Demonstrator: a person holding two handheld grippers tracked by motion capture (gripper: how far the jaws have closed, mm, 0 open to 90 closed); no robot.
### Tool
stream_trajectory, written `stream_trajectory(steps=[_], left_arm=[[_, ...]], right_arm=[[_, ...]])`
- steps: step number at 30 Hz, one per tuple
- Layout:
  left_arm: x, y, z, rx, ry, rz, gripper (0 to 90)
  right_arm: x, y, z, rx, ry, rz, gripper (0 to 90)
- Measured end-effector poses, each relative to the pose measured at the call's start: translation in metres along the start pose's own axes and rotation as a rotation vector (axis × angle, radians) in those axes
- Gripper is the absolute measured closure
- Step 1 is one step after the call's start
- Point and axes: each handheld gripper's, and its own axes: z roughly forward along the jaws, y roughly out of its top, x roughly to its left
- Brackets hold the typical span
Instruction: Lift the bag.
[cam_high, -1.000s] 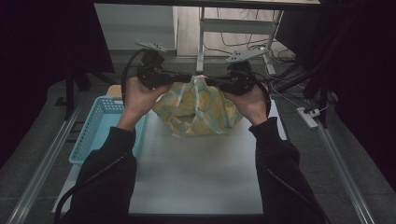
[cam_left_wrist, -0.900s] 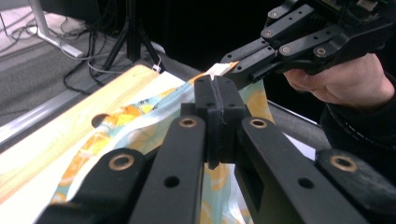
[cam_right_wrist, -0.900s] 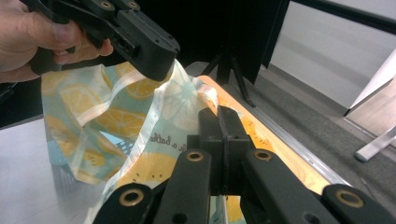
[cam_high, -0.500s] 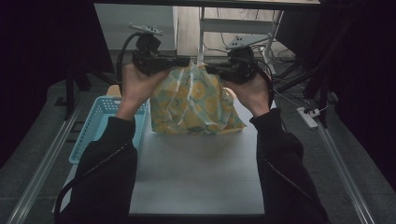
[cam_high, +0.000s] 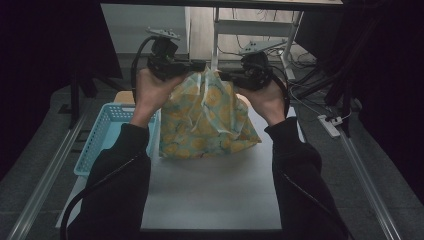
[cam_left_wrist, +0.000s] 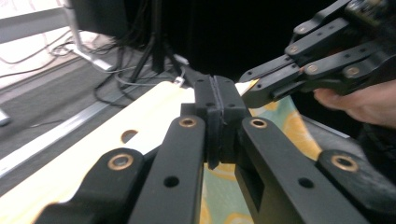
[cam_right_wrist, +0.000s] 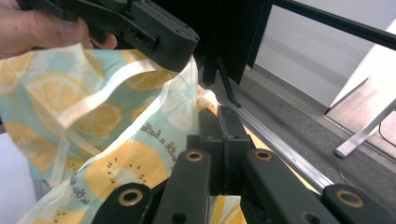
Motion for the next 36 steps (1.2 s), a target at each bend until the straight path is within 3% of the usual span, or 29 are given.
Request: stream_trajectory(steps=[8,13,22,30,36], left_arm=[[0.002,-0.003,0.005,-0.001,0.004,0.009,89.3],[0.004,-0.006,0.005,-0.003,0.005,0.009,85.0],[0.011,-0.015,0.003,-0.006,0.035,0.006,65.4],[0.017,-0.020,-0.005,-0.035,0.076,0.025,36.7],[0.022,-0.026,-0.012,0.000,0.082,0.016,24.7]], right_arm=[[-0.002,-0.005,0.005,0.006,0.001,0.007,89.2],[-0.004,-0.008,0.005,0.001,-0.001,0.018,82.7],[-0.008,-0.015,0.005,-0.007,-0.013,0.046,65.9],[-0.011,-0.019,0.005,-0.009,-0.025,0.062,55.3],[-0.014,-0.025,0.004,-0.009,-0.035,0.070,49.1]])
